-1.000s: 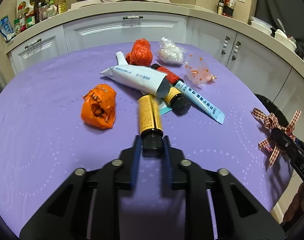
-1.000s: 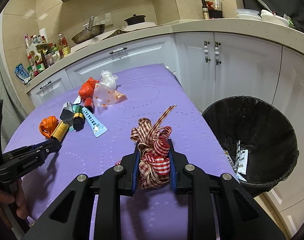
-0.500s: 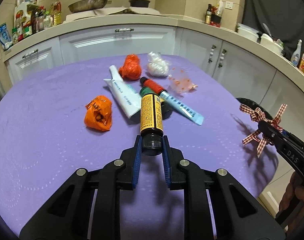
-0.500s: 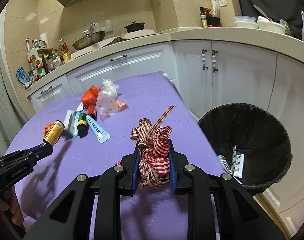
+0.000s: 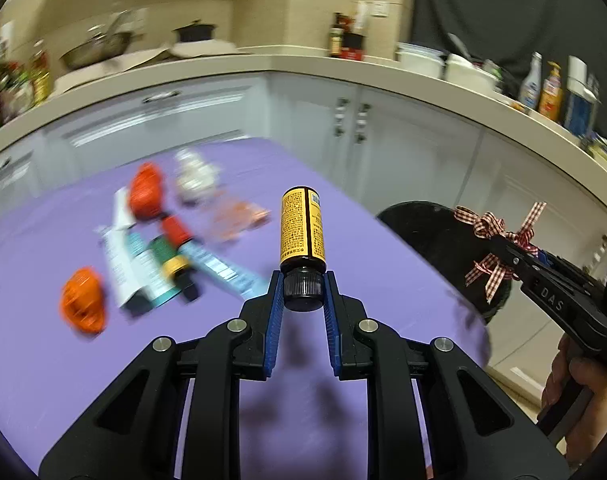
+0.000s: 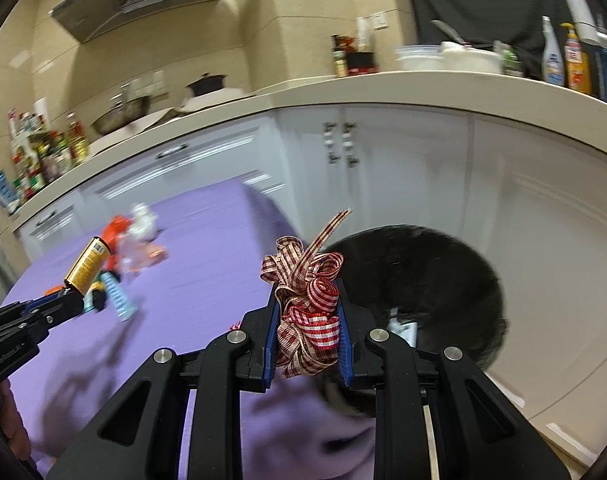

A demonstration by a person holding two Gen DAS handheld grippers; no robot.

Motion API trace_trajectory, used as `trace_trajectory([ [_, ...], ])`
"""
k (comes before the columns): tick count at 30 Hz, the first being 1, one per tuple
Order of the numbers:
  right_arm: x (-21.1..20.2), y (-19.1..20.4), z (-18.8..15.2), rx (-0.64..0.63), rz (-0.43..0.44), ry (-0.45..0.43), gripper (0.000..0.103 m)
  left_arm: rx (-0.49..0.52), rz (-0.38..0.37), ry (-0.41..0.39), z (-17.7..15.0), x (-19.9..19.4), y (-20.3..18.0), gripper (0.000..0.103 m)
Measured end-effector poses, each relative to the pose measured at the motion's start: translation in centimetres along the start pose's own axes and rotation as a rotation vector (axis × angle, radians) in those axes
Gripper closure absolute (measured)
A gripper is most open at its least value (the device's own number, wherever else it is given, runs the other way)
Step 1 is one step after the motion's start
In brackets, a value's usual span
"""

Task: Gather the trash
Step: 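Grasp the yellow-black bottle with the left tool while the right tool drops the ribbon into the bin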

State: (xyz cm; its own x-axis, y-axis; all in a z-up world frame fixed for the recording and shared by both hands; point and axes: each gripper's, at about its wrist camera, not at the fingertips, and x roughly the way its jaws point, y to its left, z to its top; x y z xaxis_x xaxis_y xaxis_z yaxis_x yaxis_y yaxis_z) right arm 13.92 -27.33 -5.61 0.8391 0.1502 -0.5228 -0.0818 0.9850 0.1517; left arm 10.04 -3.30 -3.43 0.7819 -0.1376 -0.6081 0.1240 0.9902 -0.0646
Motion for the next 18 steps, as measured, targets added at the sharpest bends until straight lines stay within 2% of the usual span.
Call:
trace_trajectory([
  [3, 0.3, -2.1, 0.5, 0.024, -0.045, -0.008, 0.078, 0.032, -0.06, 0.008, 1.1, 1.5, -2.6, 0.084],
  [8, 1.1, -4.5, 1.0, 0.045, -0.09, -0.009, 0.078, 0.09, -0.119, 0.021, 2.4, 4.1, -6.5, 0.084],
  [13, 2.3, -6.1, 1.4, 0.055, -0.119, -0.008, 0.078, 0.159, -0.145, 0.032, 3.2, 6.8, -10.2, 0.084],
  [18, 3.9, -7.9, 1.7, 0.077, -0.139, -0.002, 0.078, 0.183, -0.16, 0.073, 3.8, 9.9, -12.5, 0.084],
])
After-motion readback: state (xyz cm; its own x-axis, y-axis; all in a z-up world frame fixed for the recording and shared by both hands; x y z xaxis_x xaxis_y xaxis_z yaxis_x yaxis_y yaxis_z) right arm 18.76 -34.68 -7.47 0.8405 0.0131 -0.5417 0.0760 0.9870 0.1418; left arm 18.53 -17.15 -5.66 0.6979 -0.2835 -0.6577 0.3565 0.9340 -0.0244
